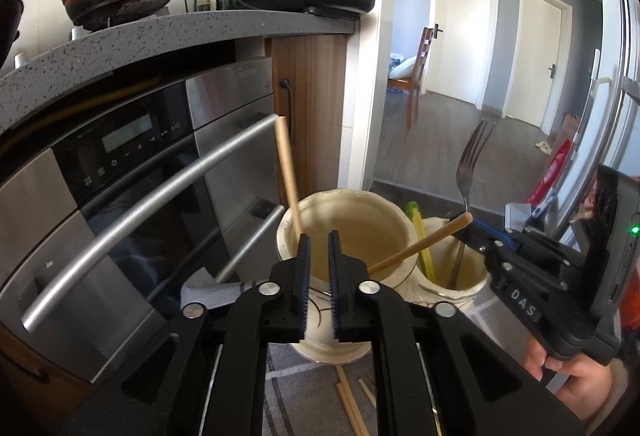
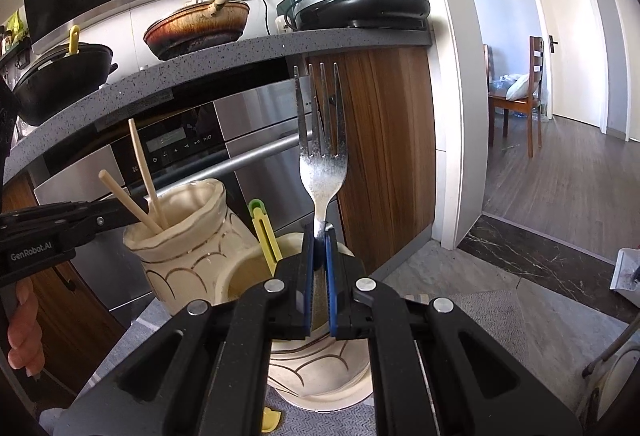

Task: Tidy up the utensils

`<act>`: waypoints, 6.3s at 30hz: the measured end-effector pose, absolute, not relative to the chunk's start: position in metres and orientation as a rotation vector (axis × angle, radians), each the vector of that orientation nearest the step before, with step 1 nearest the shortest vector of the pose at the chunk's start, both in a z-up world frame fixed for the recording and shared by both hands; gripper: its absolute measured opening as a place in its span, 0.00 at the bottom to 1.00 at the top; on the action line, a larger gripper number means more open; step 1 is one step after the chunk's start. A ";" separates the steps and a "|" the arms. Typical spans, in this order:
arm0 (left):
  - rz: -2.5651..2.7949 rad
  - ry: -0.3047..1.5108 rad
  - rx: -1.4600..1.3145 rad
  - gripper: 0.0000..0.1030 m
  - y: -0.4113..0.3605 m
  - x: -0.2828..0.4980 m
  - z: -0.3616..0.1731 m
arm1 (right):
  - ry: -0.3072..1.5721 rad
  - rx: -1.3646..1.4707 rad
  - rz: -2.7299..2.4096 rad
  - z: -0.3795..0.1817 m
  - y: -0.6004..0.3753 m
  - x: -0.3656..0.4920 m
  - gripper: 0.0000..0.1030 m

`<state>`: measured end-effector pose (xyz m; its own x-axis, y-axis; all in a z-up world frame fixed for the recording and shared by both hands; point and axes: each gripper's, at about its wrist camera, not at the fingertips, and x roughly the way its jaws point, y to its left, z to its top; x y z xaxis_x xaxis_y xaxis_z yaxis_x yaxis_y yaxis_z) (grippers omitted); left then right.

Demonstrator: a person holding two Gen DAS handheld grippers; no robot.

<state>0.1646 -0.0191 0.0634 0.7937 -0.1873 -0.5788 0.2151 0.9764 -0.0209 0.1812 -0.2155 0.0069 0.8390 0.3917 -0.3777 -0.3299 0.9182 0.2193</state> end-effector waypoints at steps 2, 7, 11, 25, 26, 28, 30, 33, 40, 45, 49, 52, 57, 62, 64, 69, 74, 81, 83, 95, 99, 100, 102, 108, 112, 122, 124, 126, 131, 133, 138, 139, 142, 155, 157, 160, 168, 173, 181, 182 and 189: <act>-0.218 0.610 0.043 0.19 -0.018 0.163 0.066 | 0.434 0.151 0.379 0.007 -0.217 0.182 0.05; -0.211 0.583 0.039 0.25 -0.015 0.158 0.072 | 0.429 0.157 0.376 0.007 -0.218 0.181 0.06; -0.200 0.570 0.046 0.29 -0.014 0.155 0.076 | 0.429 0.158 0.376 0.008 -0.218 0.181 0.06; -0.144 0.497 0.024 0.50 0.004 0.127 0.097 | 0.360 0.194 0.379 0.022 -0.222 0.155 0.74; -0.139 0.493 0.024 0.53 0.006 0.123 0.098 | 0.355 0.193 0.375 0.024 -0.223 0.152 0.79; -0.131 0.485 0.018 0.70 0.010 0.115 0.101 | 0.342 0.196 0.363 0.027 -0.226 0.143 0.89; -0.123 0.456 0.014 0.81 0.015 0.101 0.104 | 0.322 0.210 0.358 0.031 -0.230 0.134 0.95; -0.112 0.440 0.035 0.87 0.017 0.083 0.103 | 0.307 0.227 0.342 0.035 -0.237 0.121 0.95; -0.119 0.439 0.055 0.92 0.020 0.051 0.090 | 0.281 0.268 0.307 0.037 -0.247 0.096 0.95; -0.128 0.472 0.067 0.93 0.021 0.042 0.072 | 0.290 0.251 0.301 0.030 -0.248 0.079 0.95; -0.137 0.514 0.058 0.93 0.023 0.040 0.057 | 0.314 0.221 0.299 0.021 -0.246 0.068 0.95; -0.143 0.535 0.059 0.93 0.023 0.038 0.048 | 0.330 0.205 0.299 0.013 -0.246 0.061 0.95; -0.159 0.570 0.052 0.93 0.024 0.036 0.035 | 0.364 0.185 0.299 0.002 -0.245 0.055 0.95; -0.173 0.605 0.040 0.93 0.026 0.035 0.024 | 0.397 0.158 0.293 -0.008 -0.242 0.054 0.95; -0.173 0.627 0.054 0.93 0.025 0.035 0.019 | 0.409 0.157 0.295 -0.011 -0.242 0.054 0.95; -0.177 0.662 0.067 0.93 0.025 0.033 0.007 | 0.456 0.134 0.301 -0.024 -0.239 0.053 0.95; -0.174 0.739 0.061 0.93 0.027 0.037 -0.010 | 0.491 0.107 0.303 -0.033 -0.238 0.050 0.95; -0.204 0.864 0.072 0.93 0.020 0.044 -0.035 | 0.547 0.099 0.315 -0.043 -0.237 0.052 0.95; -0.220 0.886 0.066 0.91 0.017 0.045 -0.041 | 0.569 0.092 0.310 -0.047 -0.237 0.054 0.95; -0.256 1.000 0.064 0.54 -0.007 0.068 -0.063 | 0.617 0.036 0.305 -0.055 -0.229 0.062 0.95; -0.254 1.005 0.060 0.49 -0.009 0.072 -0.067 | 0.628 -0.023 0.304 -0.059 -0.223 0.062 0.94; -0.257 1.006 0.060 0.48 -0.009 0.074 -0.067 | 0.633 -0.036 0.307 -0.060 -0.222 0.063 0.94; -0.254 1.004 0.068 0.46 -0.011 0.077 -0.067 | 0.645 -0.059 0.318 -0.062 -0.219 0.064 0.86; -0.238 1.007 0.069 0.43 -0.009 0.087 -0.066 | 0.693 -0.077 0.401 -0.070 -0.207 0.067 0.72; -0.206 1.004 0.089 0.39 -0.008 0.094 -0.066 | 0.704 -0.118 0.431 -0.072 -0.199 0.064 0.64; -0.183 0.998 0.091 0.05 0.002 0.100 -0.067 | 0.732 -0.105 0.446 -0.074 -0.202 0.064 0.54; -0.189 0.998 0.088 0.03 0.004 0.099 -0.067 | 0.737 -0.103 0.446 -0.076 -0.203 0.066 0.54; -0.193 0.997 0.092 0.02 0.005 0.097 -0.067 | 0.737 -0.110 0.446 -0.076 -0.203 0.065 0.54; -0.209 0.995 0.103 0.02 0.004 0.092 -0.067 | 0.738 -0.136 0.450 -0.076 -0.202 0.063 0.54; -0.219 0.991 0.108 0.02 0.003 0.089 -0.066 | 0.739 -0.144 0.454 -0.076 -0.203 0.063 0.54; -0.259 0.997 0.050 0.02 0.002 0.088 -0.059 | 0.754 -0.141 0.496 -0.075 -0.201 0.062 0.50; -0.280 1.000 0.022 0.02 0.001 0.088 -0.058 | 0.758 -0.144 0.500 -0.076 -0.200 0.062 0.49; -0.306 1.021 0.003 0.07 -0.006 0.089 -0.061 | 0.774 -0.176 0.497 -0.080 -0.193 0.063 0.40; -0.297 1.049 0.003 0.18 -0.022 0.097 -0.065 | 0.789 -0.208 0.488 -0.086 -0.183 0.069 0.35; -0.267 1.038 0.042 0.19 -0.027 0.099 -0.065 | 0.788 -0.214 0.486 -0.086 -0.182 0.070 0.33; -0.251 1.040 0.050 0.18 -0.030 0.104 -0.065 | 0.791 -0.222 0.474 -0.086 -0.180 0.073 0.31; -0.215 1.056 0.067 0.18 -0.036 0.126 -0.064 | 0.820 -0.259 0.479 -0.084 -0.154 0.100 0.22; -0.204 1.044 0.106 0.18 -0.040 0.128 -0.063 | 0.828 -0.269 0.507 -0.083 -0.148 0.107 0.12; -0.213 1.026 0.088 0.05 -0.032 0.129 -0.063 | 0.797 -0.243 0.549 -0.078 -0.154 0.096 0.06; -0.214 1.025 0.082 0.05 -0.030 0.128 -0.063 | 0.787 -0.231 0.554 -0.076 -0.157 0.093 0.06; -0.232 0.974 0.058 0.05 -0.018 0.110 -0.057 | 0.681 -0.180 0.580 -0.056 -0.177 0.072 0.06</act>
